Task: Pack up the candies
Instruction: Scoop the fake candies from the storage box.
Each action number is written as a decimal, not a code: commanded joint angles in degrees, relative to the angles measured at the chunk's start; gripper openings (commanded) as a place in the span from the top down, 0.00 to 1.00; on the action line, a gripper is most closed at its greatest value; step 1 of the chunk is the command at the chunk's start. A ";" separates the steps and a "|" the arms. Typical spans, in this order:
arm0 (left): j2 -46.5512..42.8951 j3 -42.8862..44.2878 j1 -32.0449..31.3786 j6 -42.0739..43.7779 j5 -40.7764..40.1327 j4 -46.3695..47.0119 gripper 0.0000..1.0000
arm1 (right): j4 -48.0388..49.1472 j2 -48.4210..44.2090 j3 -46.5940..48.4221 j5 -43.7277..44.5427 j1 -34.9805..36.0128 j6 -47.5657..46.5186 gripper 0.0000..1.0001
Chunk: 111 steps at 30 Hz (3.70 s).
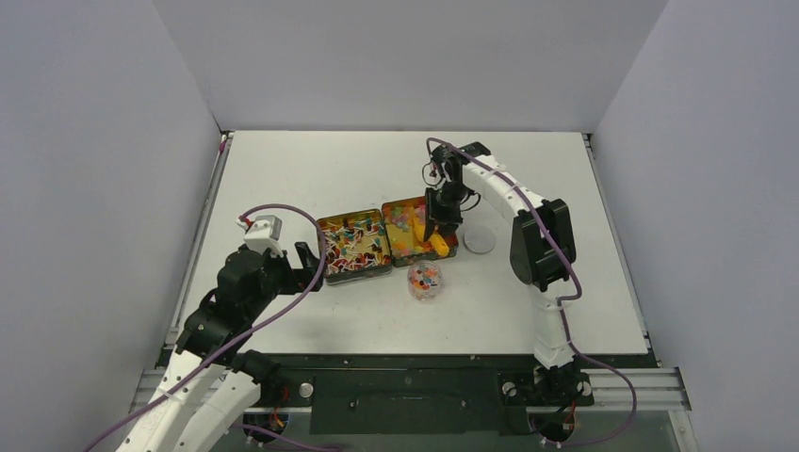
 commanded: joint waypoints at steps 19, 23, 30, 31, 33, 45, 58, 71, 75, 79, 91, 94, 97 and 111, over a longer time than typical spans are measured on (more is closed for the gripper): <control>1.39 0.46 1.42 0.65 -0.87 1.52 0.04 | 12.85 -4.06 -11.86 11.38 -6.27 7.83 1.00; 1.68 0.50 1.61 0.65 -0.71 1.56 0.04 | 12.34 -4.75 -11.89 14.98 -5.91 6.15 1.00; 2.19 0.49 1.87 0.65 -0.38 1.61 0.04 | 10.75 -6.11 -11.56 23.79 -4.42 1.90 1.00; 2.19 0.50 1.89 0.65 -0.39 1.66 0.04 | 10.91 -6.31 -12.13 24.49 -4.26 1.60 1.00; 2.31 0.50 1.94 0.66 -0.33 1.63 0.04 | 11.67 -7.13 -13.31 25.83 -4.09 0.98 1.00; 2.59 0.37 2.24 0.65 0.09 1.86 0.04 | 18.00 -11.89 -19.58 32.87 -0.53 -2.18 1.00; 3.38 0.41 2.25 0.74 0.45 1.90 0.04 | 28.93 -19.58 -28.94 33.57 1.12 -3.41 1.00; 3.05 0.28 2.32 0.89 1.28 2.21 0.04 | 39.13 -27.43 -37.73 34.96 3.92 -5.00 1.00; 3.09 0.31 2.33 0.96 1.55 2.37 0.04 | 40.56 -30.92 -39.70 37.72 5.78 -5.54 1.00; 3.31 0.32 2.28 1.01 1.70 2.34 0.04 | 41.58 -35.96 -42.30 39.70 7.23 -6.04 1.00; 2.76 0.16 2.27 1.15 2.62 2.80 0.04 | 36.02 -46.65 -46.61 40.67 11.67 -4.61 1.00; 2.48 0.07 2.26 1.24 3.28 2.98 0.04 | 33.56 -48.53 -46.87 41.11 13.20 -3.65 1.00; 2.42 0.02 2.25 1.26 3.76 3.18 0.04 | 30.25 -50.82 -46.91 41.44 15.64 -2.67 1.00; 3.06 -0.11 2.16 1.44 5.91 3.87 0.04 | 14.86 -55.25 -45.43 38.76 26.61 2.13 1.00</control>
